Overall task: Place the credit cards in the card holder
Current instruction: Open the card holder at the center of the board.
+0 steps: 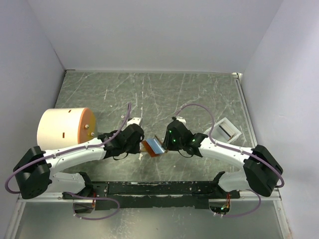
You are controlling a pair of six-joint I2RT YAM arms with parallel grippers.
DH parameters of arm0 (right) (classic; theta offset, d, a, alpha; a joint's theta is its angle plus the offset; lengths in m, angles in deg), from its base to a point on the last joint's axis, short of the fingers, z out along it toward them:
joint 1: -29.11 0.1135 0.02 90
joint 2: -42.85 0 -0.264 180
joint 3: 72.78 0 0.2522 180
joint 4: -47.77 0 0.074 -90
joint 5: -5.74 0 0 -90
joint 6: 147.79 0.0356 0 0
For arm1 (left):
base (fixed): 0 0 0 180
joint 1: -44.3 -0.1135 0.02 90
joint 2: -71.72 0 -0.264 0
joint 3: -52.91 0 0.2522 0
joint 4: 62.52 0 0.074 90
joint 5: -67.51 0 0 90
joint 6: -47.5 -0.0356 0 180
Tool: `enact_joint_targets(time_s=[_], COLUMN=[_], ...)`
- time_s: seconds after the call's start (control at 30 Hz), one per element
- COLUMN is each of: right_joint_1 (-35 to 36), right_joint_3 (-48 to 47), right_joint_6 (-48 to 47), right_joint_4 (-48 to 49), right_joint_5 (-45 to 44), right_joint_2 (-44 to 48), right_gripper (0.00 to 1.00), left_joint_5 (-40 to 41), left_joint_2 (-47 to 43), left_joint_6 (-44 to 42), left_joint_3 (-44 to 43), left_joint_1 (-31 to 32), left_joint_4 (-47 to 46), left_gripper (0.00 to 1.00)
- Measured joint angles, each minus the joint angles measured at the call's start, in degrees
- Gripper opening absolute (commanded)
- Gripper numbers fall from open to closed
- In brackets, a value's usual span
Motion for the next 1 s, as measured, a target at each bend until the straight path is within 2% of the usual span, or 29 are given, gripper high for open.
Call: enact_joint_targets(time_s=[0.37,0.47,0.53,0.73,0.87,1.0], right_joint_1=[-2.6,-2.6,-2.6,-2.6,-2.6,-2.6], right_joint_3=[2.5,3.9,4.6,6.7,6.7,6.2], right_joint_6=[-1.3,-1.3,-1.3,-0.9,-0.3,0.0], right_joint_4=[-0.6,-0.6,-0.2,2.4,1.4,-1.9], right_joint_5=[-1.3,-0.4,0.4,3.0,2.6,1.6], right_joint_2=[-0.5,-0.5,-0.5,-0.3,1.0,6.2], right_gripper=[0.09,0.02,0.01,0.17,0.23,0.29], left_joint_5=[0.3,0.2,0.1,-0.7,-1.2,-1.8], left_joint_2=[3.7,5.0,5.6,6.5,7.3,7.4], left_joint_6=[-1.2,-1.5,-1.7,-2.5,-3.1,-3.4], left_joint_3=[0.1,0.1,0.1,0.1,0.1,0.1], left_joint_1=[-2.8,-3.8,-4.2,-5.1,-5.2,-5.2], left_joint_4=[0.8,1.1,1.2,0.9,1.0,1.0], left_gripper=[0.07,0.07,0.07,0.08,0.10,0.30])
